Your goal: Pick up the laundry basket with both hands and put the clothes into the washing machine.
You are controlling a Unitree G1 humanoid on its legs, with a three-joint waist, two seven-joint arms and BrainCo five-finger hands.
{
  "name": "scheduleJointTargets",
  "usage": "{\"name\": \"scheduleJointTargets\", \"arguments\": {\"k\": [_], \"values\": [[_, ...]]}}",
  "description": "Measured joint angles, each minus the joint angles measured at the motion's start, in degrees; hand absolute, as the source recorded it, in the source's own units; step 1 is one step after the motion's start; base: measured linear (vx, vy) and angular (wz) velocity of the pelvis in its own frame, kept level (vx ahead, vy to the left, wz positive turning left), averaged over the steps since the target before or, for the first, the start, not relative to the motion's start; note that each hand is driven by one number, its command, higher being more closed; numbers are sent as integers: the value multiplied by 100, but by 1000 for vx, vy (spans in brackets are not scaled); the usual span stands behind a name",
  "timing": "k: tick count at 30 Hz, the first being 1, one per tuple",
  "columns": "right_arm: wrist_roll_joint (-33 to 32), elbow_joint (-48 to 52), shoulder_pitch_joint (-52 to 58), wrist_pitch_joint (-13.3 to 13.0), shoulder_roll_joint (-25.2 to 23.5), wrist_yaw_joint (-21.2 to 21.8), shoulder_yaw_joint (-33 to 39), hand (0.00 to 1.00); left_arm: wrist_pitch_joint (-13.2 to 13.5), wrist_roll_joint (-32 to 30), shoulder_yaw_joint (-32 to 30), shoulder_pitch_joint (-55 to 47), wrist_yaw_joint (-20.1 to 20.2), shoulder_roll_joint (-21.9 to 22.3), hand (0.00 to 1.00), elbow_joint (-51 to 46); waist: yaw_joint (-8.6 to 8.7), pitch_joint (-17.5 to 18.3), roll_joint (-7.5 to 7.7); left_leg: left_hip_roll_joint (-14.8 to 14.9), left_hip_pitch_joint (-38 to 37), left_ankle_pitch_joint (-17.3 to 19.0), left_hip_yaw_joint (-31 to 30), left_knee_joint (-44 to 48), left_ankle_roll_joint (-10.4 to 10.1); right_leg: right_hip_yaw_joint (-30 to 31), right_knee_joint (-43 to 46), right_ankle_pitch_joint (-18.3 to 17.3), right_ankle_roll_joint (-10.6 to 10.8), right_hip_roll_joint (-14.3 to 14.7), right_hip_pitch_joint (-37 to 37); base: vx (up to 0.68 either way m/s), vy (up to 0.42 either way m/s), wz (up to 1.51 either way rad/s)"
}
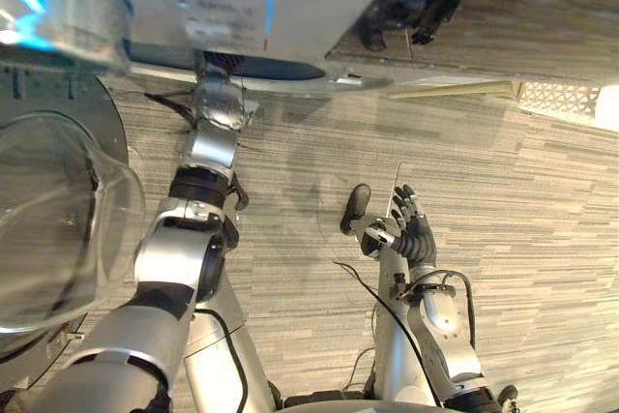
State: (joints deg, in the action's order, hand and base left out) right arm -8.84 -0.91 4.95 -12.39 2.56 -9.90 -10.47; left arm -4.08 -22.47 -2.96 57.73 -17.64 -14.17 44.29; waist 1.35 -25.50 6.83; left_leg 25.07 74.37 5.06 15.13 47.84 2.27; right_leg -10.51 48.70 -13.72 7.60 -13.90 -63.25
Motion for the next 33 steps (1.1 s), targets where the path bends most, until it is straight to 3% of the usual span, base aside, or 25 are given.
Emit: {"name": "scheduleJointTargets", "arguments": {"k": [5,10,12,14,16,19,22,24,30,33], "values": [[59,-328,-111,-9,-3,-70,-16,0,-225,-996,-77,-1267,-142,311,0,-210,-76,28,-58,-78,-467,-48,85,-236,-69,-13,-153,-2,-13,-22,394,-9,-14,7],[342,-755,-229,19,10,-245,5,0,-389,-939,-552,-2630,-237,674,0,-161,-154,41,-85,-237,-1230,-117,171,-521,-111,-36,-266,-81,14,-112,1061,28,-64,16],[567,-1040,-226,55,31,-231,45,0,-357,-758,-509,-3224,-250,789,0,-167,-207,114,-213,-331,-1627,-117,211,-694,-166,-60,-405,-108,29,-147,1452,36,-92,24],[869,-1805,-221,58,28,-229,112,0,-253,-808,-265,-4005,-382,931,0,-191,-234,370,-419,-484,-2199,-142,271,-1003,-228,-162,-688,-115,42,-234,2047,51,-94,27],[986,-2530,-218,145,9,-230,173,0,-211,-968,-141,-4446,-410,1047,0,-189,-257,574,-499,-605,-2724,-181,340,-1294,-280,-200,-965,-97,70,-276,2557,73,-91,20],[1188,-3216,18,296,-3,-223,311,0,-120,-976,-107,-4924,-412,1242,0,-102,-250,931,-581,-763,-3465,-210,403,-1681,-329,-335,-1395,-75,104,-333,3358,78,-54,17],[1407,-3768,304,422,-67,-82,583,0,68,-948,-89,-5317,-354,1345,0,168,-243,1315,-560,-917,-4252,-279,458,-2183,-432,-477,-1915,-32,123,-328,4152,105,-64,12],[1576,-4476,171,432,-24,125,794,0,228,-539,-111,-5523,-222,1320,0,701,-223,1626,-591,-980,-4741,-354,441,-2594,-541,-559,-2475,61,179,-169,4719,119,-78,-1],[1608,-5431,-128,636,112,469,960,0,454,282,-226,-5656,164,1118,0,1218,-206,1740,-615,-1083,-5681,-634,-38,-3112,-756,-1062,-3417,320,149,145,6179,143,-106,25],[1555,-5590,-236,661,201,527,938,0,488,520,-275,-5680,260,1119,0,1231,-247,1751,-630,-1071,-5727,-684,-283,-3058,-821,-1132,-3384,281,88,193,6316,46,-85,20]]}}
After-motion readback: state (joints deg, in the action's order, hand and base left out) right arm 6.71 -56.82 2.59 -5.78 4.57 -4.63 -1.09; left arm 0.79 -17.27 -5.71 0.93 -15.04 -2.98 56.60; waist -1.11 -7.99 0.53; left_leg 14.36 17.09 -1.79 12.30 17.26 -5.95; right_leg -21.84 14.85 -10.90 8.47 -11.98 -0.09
